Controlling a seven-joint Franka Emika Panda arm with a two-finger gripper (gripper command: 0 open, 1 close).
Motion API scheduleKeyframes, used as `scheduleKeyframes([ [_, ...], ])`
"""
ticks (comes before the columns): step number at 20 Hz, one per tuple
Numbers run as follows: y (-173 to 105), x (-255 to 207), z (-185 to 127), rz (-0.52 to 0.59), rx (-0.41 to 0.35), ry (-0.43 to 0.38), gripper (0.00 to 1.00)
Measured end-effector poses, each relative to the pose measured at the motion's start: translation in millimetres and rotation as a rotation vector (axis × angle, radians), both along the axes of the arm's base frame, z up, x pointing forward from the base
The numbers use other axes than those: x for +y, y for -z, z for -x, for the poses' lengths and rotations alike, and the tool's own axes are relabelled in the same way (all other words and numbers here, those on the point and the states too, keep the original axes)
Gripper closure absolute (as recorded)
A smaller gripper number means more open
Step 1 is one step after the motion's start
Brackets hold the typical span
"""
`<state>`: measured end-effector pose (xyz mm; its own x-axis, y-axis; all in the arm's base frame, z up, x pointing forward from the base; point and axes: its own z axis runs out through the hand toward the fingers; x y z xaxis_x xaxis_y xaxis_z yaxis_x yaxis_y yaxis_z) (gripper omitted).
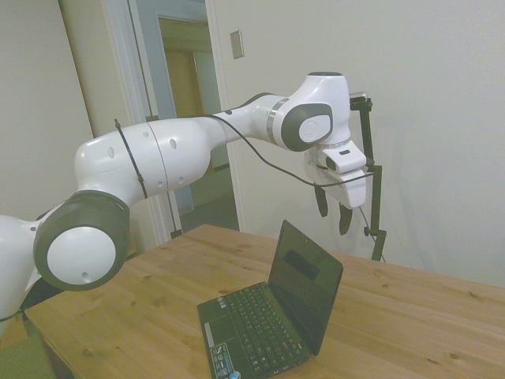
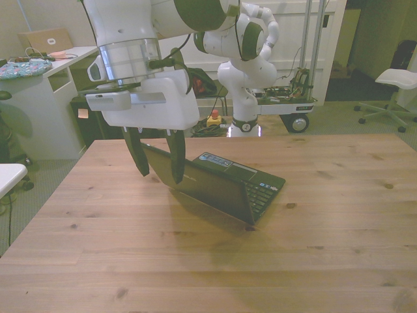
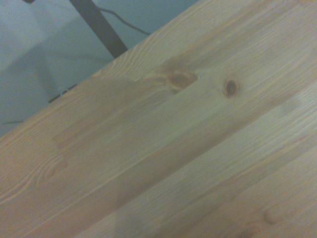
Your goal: Close the laptop
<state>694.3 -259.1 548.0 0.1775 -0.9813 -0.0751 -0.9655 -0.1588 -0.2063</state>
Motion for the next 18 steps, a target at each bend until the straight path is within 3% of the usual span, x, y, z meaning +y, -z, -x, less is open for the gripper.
scheduleKeyframes([
  [12, 28.8, -8.5, 25.5, -0.029, 0.164, 0.012, 0.0],
  [13, 32.5, -11.3, 27.0, -0.029, 0.172, 0.012, 1.0],
  [18, 34.6, -18.1, 30.6, -0.008, 0.183, 0.0, 1.0],
])
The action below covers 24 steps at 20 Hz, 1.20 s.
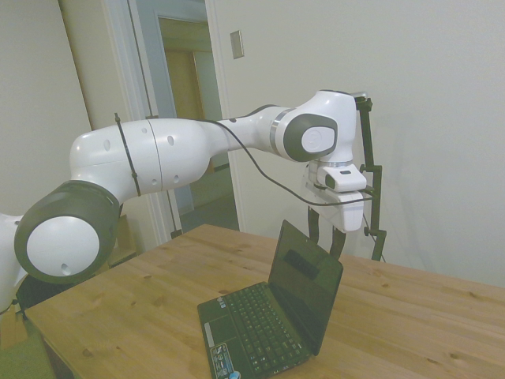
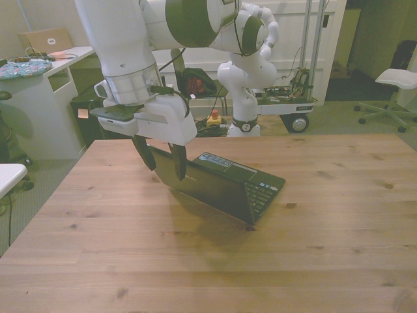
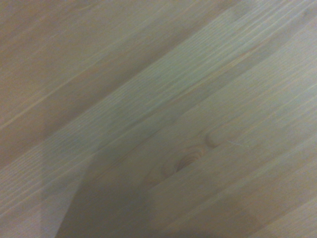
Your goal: Close the laptop
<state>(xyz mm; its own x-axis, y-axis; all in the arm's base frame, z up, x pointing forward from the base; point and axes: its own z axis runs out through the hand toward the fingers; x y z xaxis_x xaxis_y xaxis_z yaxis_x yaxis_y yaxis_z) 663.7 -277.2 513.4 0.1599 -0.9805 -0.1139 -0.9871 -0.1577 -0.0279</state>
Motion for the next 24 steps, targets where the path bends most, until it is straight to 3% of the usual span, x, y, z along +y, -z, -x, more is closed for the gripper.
scheduleKeyframes([
  [24, -6.5, 7.2, -0.9, 0.004, -0.009, -0.031, 1.0],
])
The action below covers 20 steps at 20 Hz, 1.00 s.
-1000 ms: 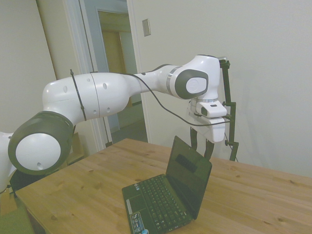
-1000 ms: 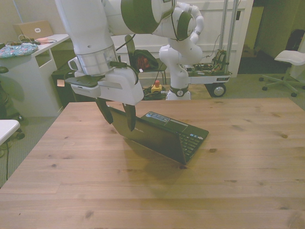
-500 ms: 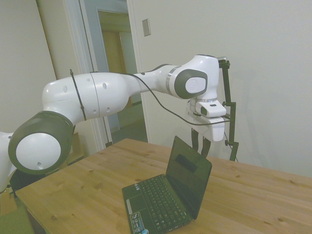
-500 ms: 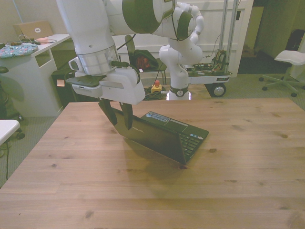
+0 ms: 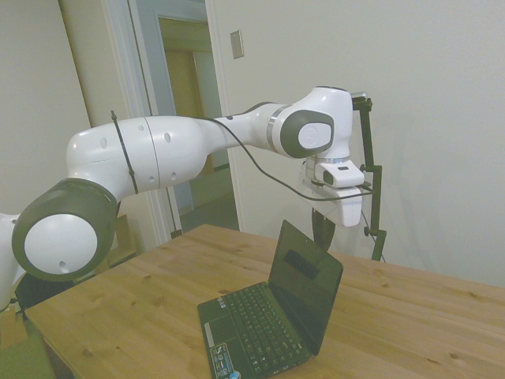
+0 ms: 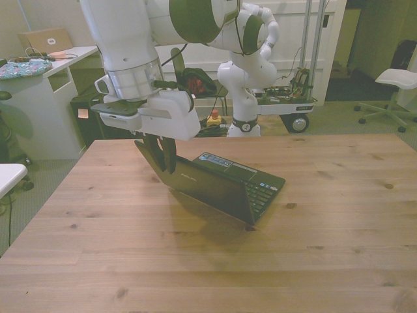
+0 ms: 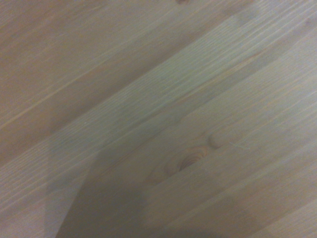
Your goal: Close the laptop
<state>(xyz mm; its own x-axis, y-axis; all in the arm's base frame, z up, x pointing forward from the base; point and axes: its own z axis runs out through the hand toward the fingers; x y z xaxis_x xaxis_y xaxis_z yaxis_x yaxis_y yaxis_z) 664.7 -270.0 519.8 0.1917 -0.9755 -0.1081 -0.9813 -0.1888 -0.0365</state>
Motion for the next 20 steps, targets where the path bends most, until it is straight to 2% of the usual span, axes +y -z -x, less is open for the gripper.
scheduleKeyframes([
  [5, 2.9, 2.1, -0.5, -0.003, 0.006, -0.003, 1.0],
  [12, -6.6, 26.1, -3.5, -0.004, 0.0, -0.034, 1.0],
  [20, 1.0, 51.8, -3.6, -0.002, 0.014, -0.059, 1.0],
])
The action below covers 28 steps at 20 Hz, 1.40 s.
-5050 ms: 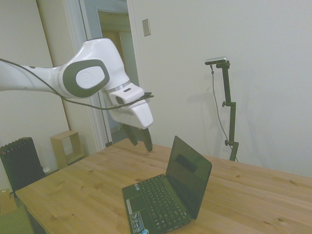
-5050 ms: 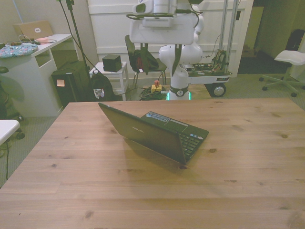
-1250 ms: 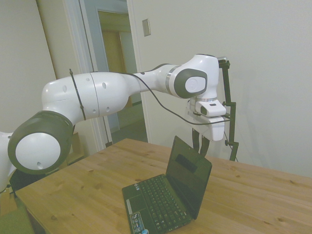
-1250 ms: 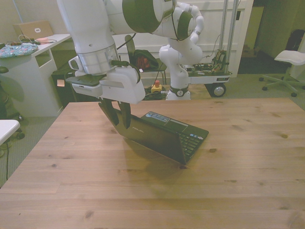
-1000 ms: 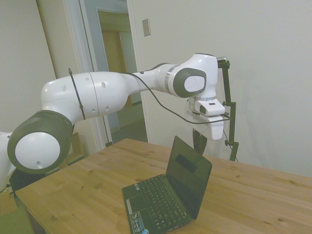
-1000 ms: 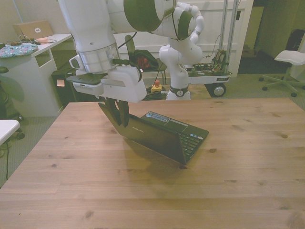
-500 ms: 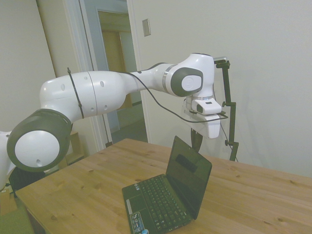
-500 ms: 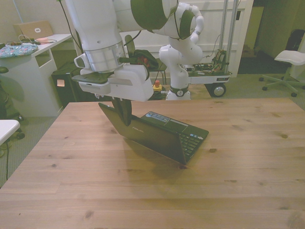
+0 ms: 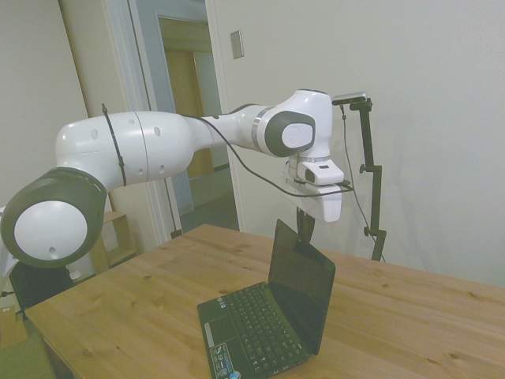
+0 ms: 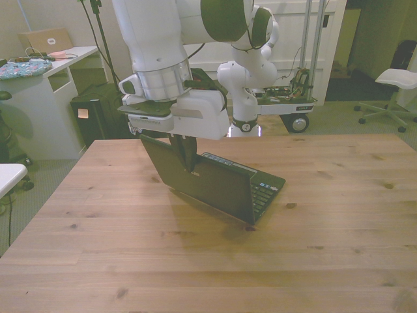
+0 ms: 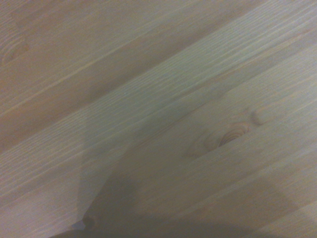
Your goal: Close the laptop
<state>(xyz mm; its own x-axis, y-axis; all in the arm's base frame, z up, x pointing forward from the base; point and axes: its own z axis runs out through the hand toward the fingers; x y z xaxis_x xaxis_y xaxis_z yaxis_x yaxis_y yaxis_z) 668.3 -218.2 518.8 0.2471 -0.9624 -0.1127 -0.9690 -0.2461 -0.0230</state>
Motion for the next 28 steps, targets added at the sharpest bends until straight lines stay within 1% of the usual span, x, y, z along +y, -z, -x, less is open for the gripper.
scheduleKeyframes([
  [6, 1.5, 20.1, 6.2, 0.008, 0.004, -0.016, 1.0],
  [28, 27.3, 86.7, 26.3, 0.021, 0.033, -0.054, 1.0],
])
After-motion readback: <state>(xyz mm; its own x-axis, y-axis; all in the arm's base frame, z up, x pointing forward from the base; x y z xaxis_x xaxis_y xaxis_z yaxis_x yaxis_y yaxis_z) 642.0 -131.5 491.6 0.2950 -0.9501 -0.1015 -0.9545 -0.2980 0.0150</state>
